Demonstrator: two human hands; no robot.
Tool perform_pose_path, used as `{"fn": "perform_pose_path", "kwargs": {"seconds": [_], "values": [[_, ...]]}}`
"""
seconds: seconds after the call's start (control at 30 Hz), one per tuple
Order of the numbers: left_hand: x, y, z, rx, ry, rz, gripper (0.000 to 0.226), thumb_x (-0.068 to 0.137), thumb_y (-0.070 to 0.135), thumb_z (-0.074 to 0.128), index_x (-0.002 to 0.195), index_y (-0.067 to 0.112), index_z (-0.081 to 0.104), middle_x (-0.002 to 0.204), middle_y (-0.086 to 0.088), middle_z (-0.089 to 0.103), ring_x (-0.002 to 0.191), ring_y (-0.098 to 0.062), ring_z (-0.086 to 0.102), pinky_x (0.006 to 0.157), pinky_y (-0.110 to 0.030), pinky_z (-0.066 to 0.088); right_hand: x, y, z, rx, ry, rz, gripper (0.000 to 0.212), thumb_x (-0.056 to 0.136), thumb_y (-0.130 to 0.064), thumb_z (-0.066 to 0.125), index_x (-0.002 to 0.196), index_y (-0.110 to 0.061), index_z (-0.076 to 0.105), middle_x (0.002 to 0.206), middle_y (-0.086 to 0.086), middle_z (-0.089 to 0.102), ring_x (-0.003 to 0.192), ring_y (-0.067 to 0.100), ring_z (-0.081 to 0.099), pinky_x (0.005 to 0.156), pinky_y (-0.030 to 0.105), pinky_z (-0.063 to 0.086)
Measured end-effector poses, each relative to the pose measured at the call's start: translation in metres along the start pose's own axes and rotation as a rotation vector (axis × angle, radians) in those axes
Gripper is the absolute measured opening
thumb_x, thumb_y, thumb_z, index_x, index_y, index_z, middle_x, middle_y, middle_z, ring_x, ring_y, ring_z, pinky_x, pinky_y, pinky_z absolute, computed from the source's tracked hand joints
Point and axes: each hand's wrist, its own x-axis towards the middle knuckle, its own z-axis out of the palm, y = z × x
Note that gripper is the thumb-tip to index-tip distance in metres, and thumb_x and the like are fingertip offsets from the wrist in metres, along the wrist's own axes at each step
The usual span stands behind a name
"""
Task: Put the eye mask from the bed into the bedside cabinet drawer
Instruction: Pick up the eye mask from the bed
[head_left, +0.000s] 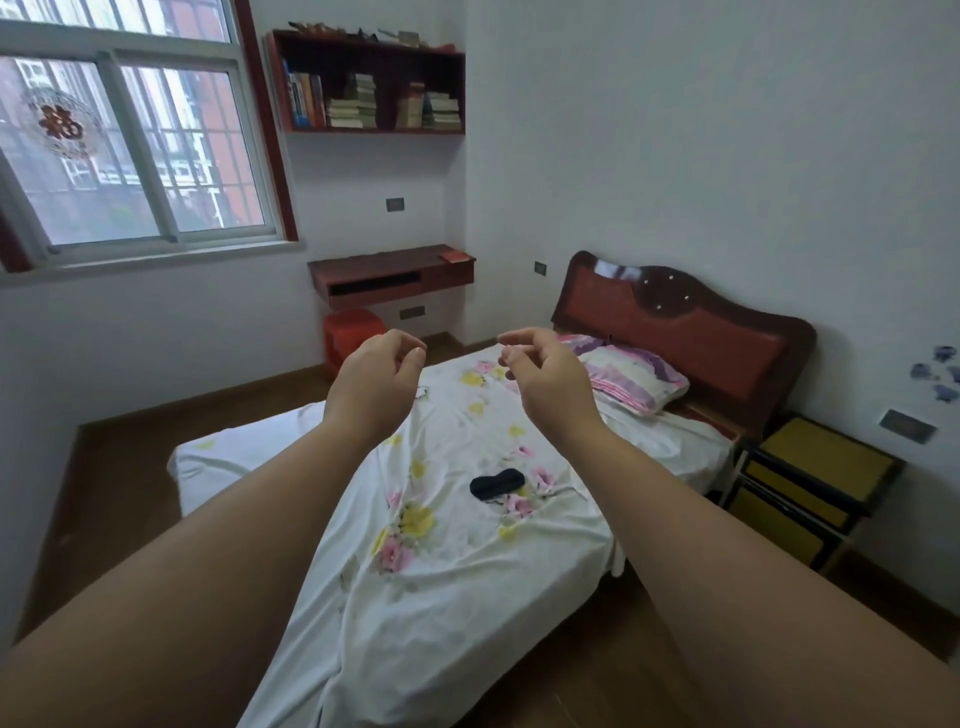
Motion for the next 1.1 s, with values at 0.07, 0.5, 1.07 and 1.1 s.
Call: {"fn": "perform_pose_path", "kwargs": {"seconds": [0.07, 0.5, 1.07, 1.1], "values": [[0.027, -0.01, 0.023, 0.001, -0.005, -0.002, 0.028, 0.099, 0.037, 0.044, 0.111, 0.025, 0.066, 0.102, 0.006, 0.066, 0.093, -0.015, 0.061, 0.076, -0.032, 0.049, 0.03, 0.018, 0.006, -0.01, 0.003, 0.009, 0.018, 0.098, -0.028, 0.055, 0.11, -0.025, 0.067, 0.097, -0.005, 0.072, 0.093, 0.015, 0.069, 0.084, 0.038, 0.058], [0.254, -0.071, 0.154, -0.038, -0.079, 0.048, 0.03, 0.1, 0.036, 0.044, 0.118, 0.024, 0.065, 0.108, 0.007, 0.061, 0.095, -0.014, 0.056, 0.077, -0.033, 0.044, 0.247, 0.109, 0.038, -0.085, 0.073, 0.046, 0.016, 0.095, -0.031, 0.056, 0.106, -0.028, 0.068, 0.092, -0.008, 0.071, 0.087, 0.009, 0.068, 0.068, 0.02, 0.049], [0.384, -0.128, 0.339, 0.097, -0.079, -0.248, 0.028, 0.097, 0.042, 0.043, 0.113, 0.031, 0.063, 0.114, 0.009, 0.062, 0.096, -0.013, 0.061, 0.082, -0.038, 0.052, 0.469, 0.278, 0.071, -0.103, -0.192, 0.046, 0.017, 0.098, -0.033, 0.054, 0.111, -0.03, 0.064, 0.092, -0.015, 0.066, 0.086, 0.004, 0.063, 0.064, 0.018, 0.045], [0.385, -0.134, 0.355, 0.119, -0.104, -0.284, 0.029, 0.097, 0.042, 0.043, 0.115, 0.031, 0.063, 0.119, 0.008, 0.062, 0.098, -0.013, 0.061, 0.085, -0.041, 0.053, 0.478, 0.294, 0.073, -0.118, -0.222, 0.042, 0.017, 0.098, -0.034, 0.054, 0.111, -0.03, 0.064, 0.091, -0.018, 0.065, 0.084, 0.003, 0.063, 0.063, 0.018, 0.045]]}}
